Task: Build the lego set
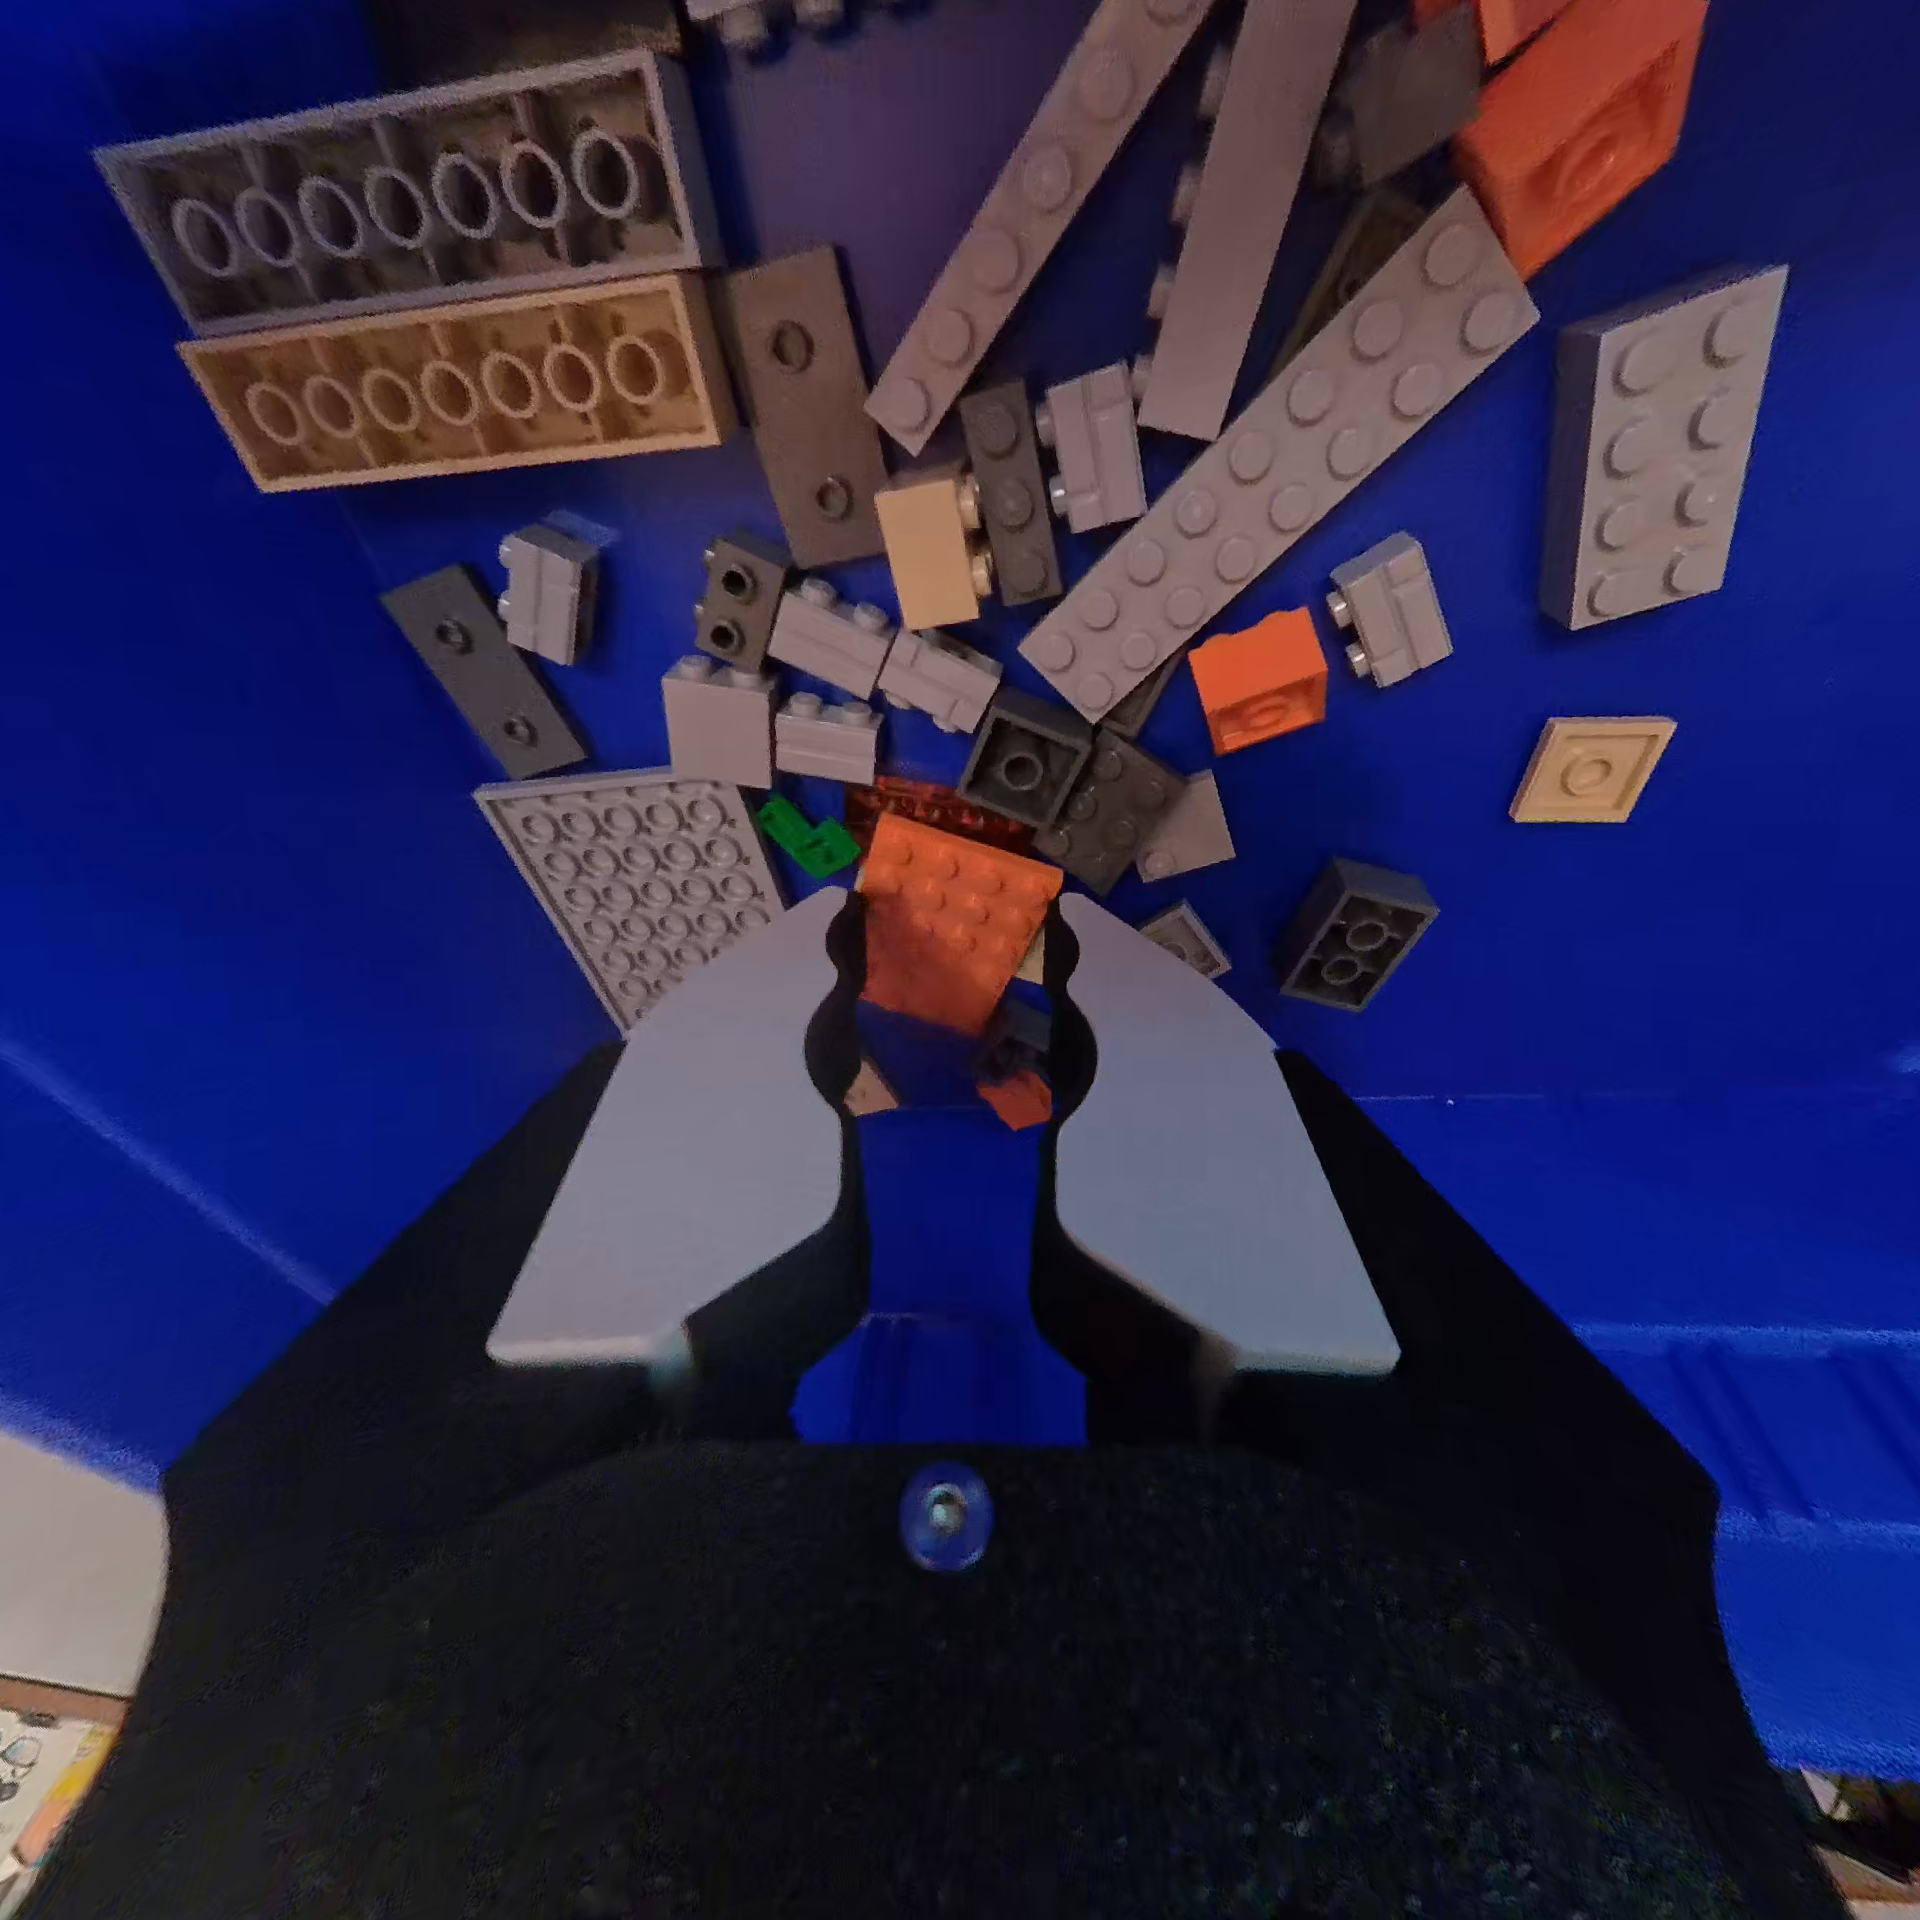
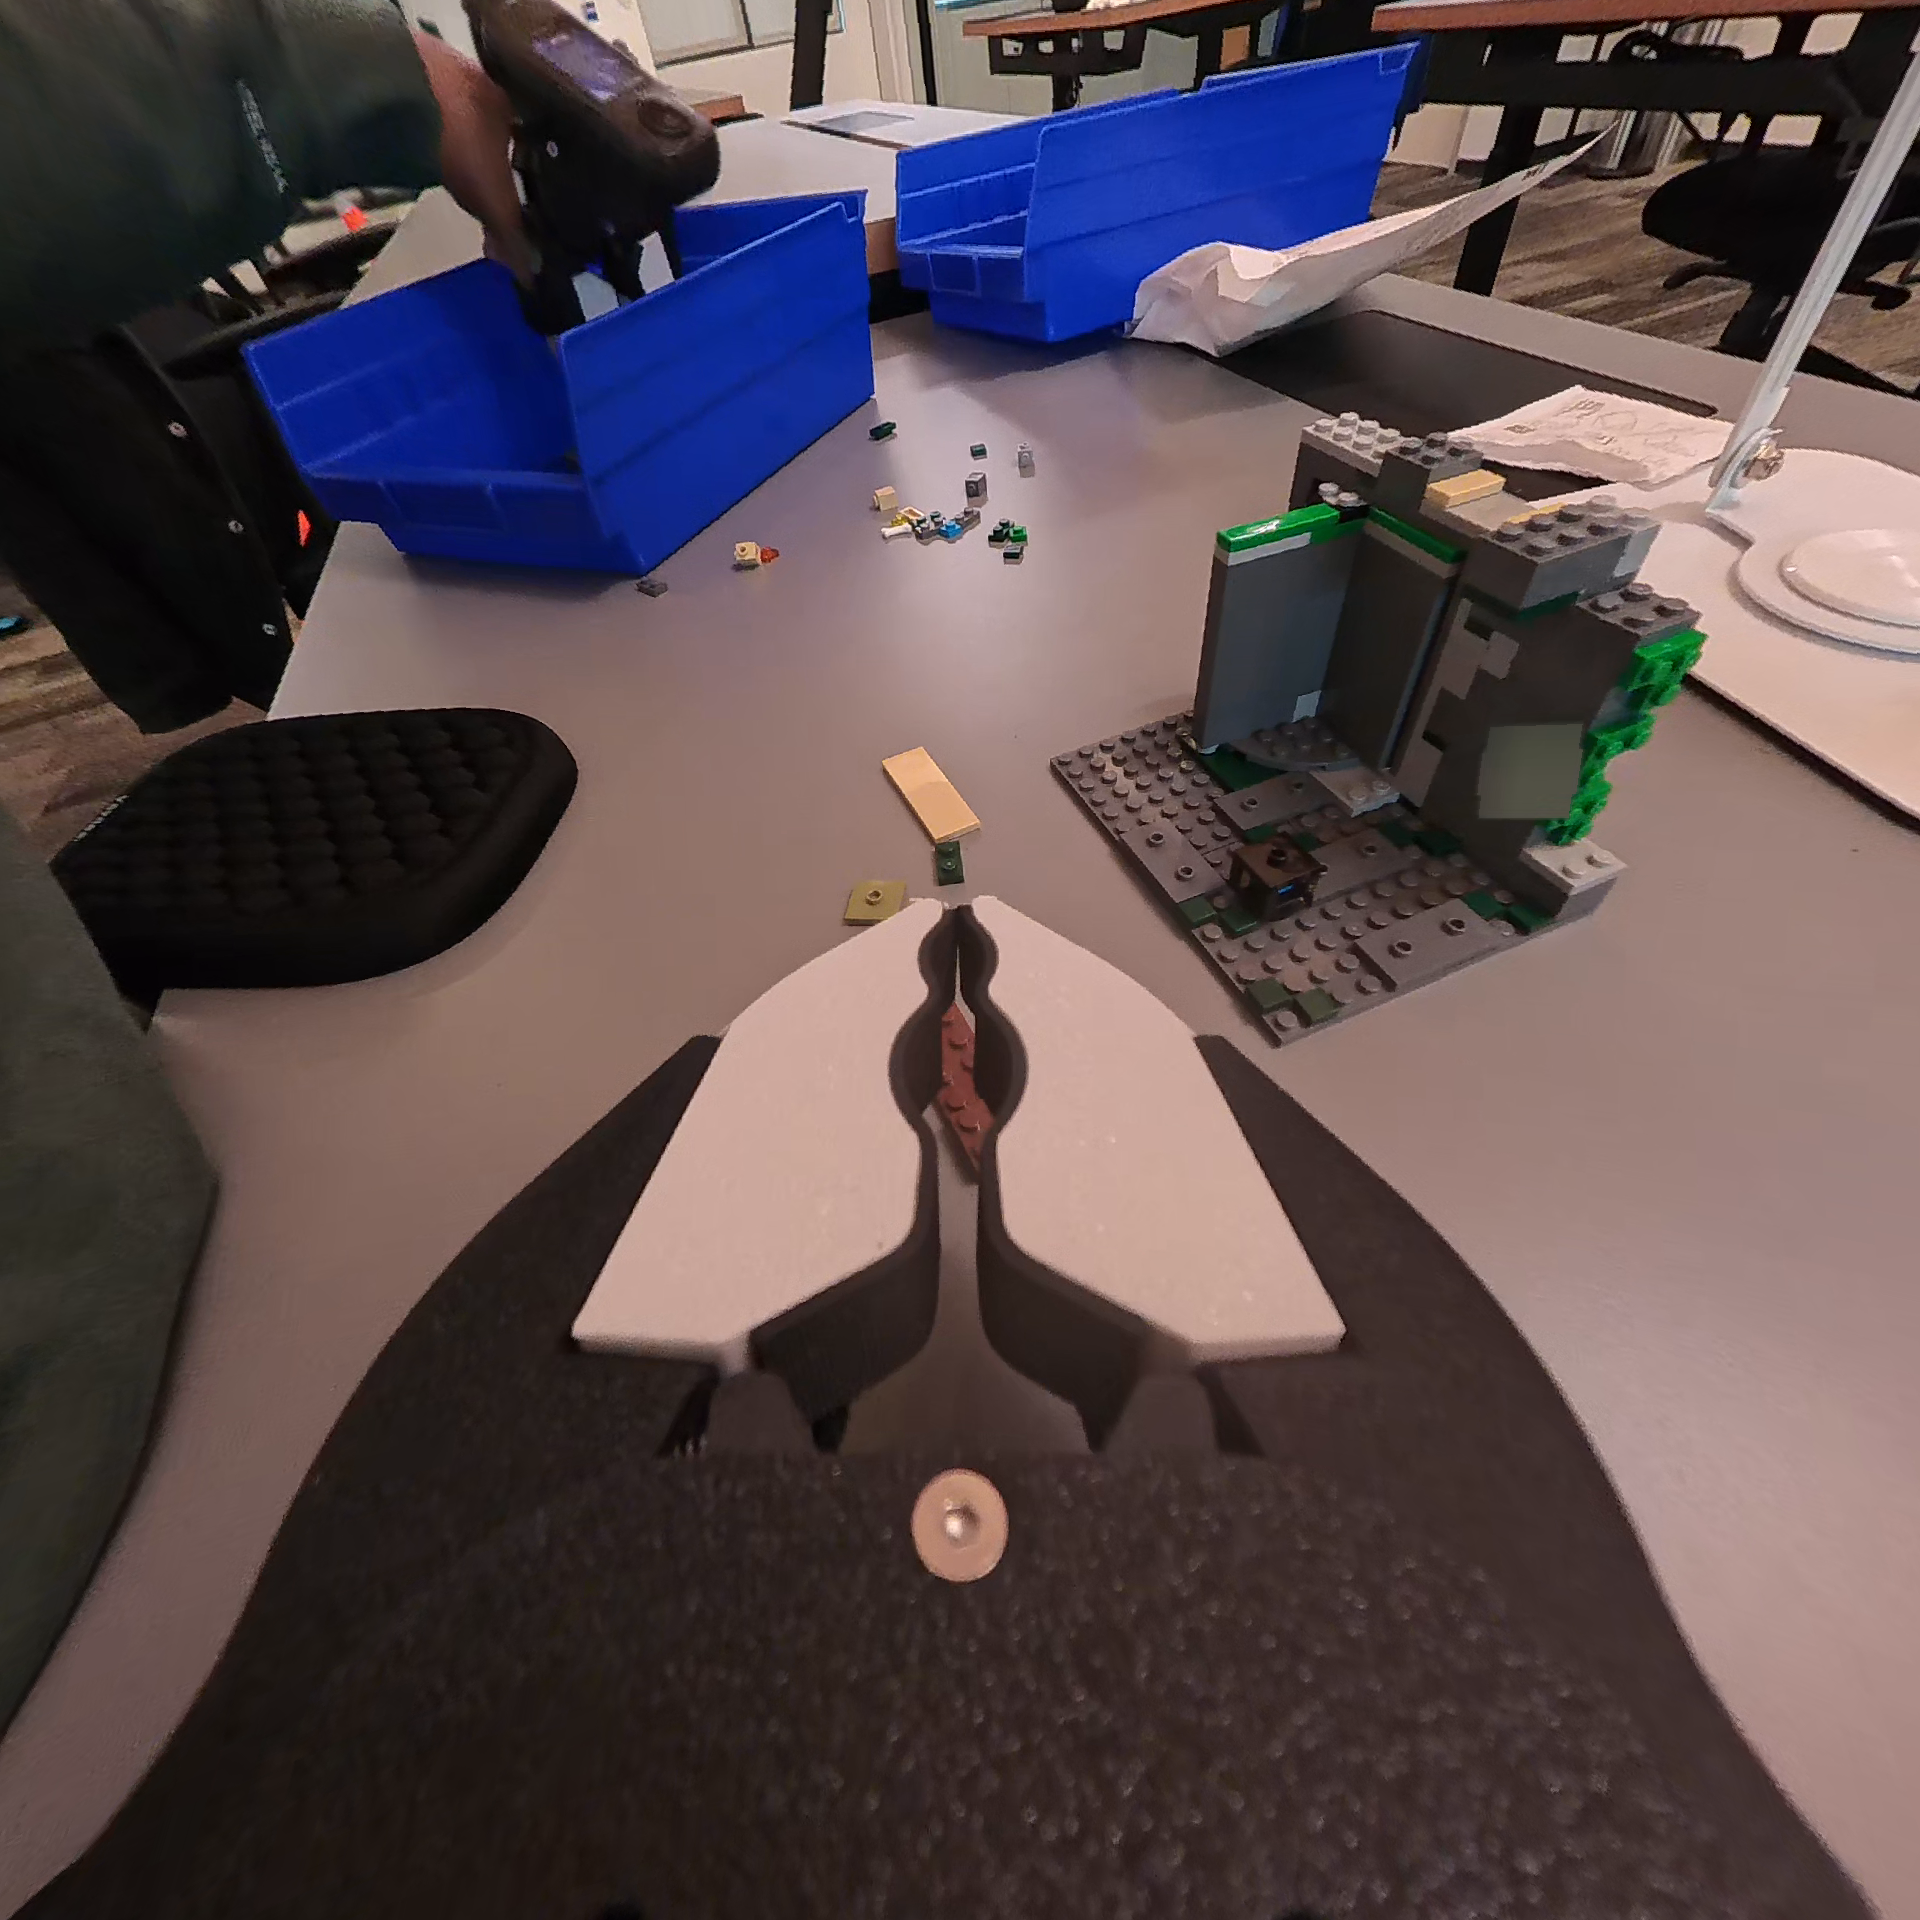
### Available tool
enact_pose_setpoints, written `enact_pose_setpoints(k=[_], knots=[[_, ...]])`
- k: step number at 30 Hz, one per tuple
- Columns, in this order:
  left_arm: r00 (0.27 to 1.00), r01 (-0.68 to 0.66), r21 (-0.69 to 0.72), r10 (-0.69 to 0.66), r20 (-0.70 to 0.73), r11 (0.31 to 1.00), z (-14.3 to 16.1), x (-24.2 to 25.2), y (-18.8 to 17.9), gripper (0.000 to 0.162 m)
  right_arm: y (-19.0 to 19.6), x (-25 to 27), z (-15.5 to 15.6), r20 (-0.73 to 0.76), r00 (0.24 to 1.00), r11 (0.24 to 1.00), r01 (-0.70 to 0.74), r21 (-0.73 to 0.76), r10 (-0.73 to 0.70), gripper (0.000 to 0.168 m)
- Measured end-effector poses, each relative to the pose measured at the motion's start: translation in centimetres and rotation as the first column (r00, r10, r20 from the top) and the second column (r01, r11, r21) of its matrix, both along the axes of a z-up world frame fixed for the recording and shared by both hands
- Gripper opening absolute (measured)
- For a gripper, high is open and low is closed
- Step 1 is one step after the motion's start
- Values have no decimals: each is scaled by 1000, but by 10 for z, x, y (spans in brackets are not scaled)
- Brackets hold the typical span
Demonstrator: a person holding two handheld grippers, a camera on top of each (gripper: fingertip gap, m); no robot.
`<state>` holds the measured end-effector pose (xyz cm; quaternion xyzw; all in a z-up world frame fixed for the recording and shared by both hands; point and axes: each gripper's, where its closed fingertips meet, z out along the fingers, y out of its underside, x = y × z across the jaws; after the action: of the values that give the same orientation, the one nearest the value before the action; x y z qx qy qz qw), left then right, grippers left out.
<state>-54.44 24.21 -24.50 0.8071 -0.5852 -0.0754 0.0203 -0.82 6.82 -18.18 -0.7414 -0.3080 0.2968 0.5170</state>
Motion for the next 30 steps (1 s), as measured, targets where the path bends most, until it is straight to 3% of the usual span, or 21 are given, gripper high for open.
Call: enact_pose_setpoints(k=[12, 20, 24, 30], knots=[[995, -42, 279, 17, 93, 959, 50, 18, 44, 38, -1, -1, -1, 3, 1000, 1000, -8, -2, 8, 0], [977, -205, 79, 200, 73, 976, 23, 0, 11, 33, -2, -3, -1, 4, 1000, 1000, -16, -2, 16, 0], [913, -404, 0, 403, 60, 915, 8, -9, 3, 33, -2, -3, 0, 1, 1000, 1000, -17, -2, 17, 0], [821, -566, -65, 569, 50, 822, 3, -11, -3, 31, -3, -3, 1, -11, 1000, 1000, -26, -4, 26, 0]])
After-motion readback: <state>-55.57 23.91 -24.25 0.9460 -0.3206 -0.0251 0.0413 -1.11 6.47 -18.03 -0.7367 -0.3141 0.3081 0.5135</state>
